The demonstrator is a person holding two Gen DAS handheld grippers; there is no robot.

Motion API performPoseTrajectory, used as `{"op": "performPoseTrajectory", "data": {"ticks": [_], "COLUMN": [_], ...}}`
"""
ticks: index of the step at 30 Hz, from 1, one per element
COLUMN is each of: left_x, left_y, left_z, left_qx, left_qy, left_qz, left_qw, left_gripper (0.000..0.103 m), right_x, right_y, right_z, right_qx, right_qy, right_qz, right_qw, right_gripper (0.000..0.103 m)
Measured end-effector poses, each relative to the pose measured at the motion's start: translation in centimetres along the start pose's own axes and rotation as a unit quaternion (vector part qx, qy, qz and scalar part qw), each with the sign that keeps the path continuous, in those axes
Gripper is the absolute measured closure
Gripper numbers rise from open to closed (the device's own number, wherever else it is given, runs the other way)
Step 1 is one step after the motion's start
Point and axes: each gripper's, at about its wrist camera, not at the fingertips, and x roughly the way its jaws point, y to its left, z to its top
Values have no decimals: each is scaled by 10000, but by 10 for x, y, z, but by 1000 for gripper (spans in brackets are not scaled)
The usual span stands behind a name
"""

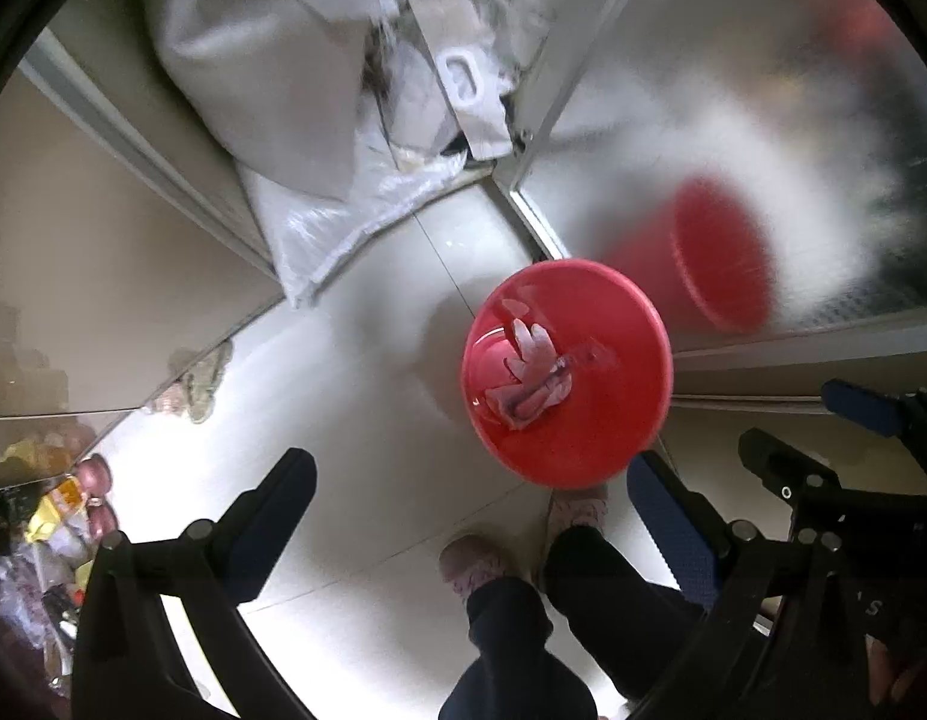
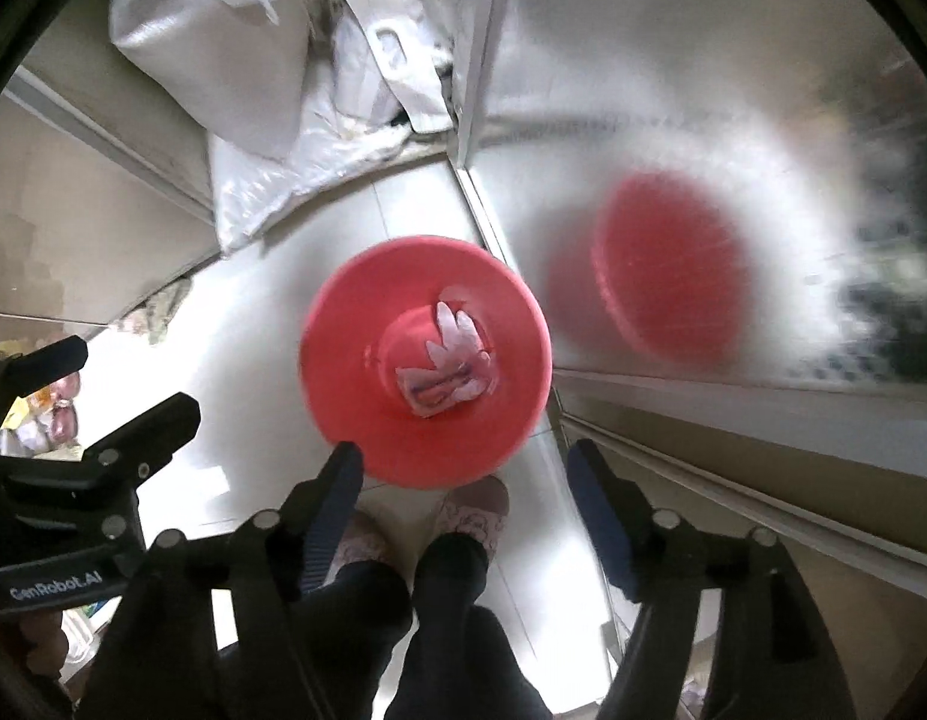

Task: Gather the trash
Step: 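Raise both tools back toward the counter trash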

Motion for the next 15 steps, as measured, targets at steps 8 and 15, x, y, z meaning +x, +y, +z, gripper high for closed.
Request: {"op": "performPoseTrajectory", "data": {"ticks": [8,15], "left_x": [-145,-278], "left_y": [-6,-32], "left_z": [8,25], "left_qx": [23,197], "left_qy": [-496,-1068], "left_qz": [-37,-28], "left_qw": [9988,9941], "left_gripper": [0,0], "right_x": [-130,-263], "right_y": [-1,-19], "right_z": [-6,-11], "right_qx": [-145,-35], "right_qy": [-453,-1147], "right_qz": [62,94], "right_qw": [9989,9933], "right_gripper": [24,22]}}
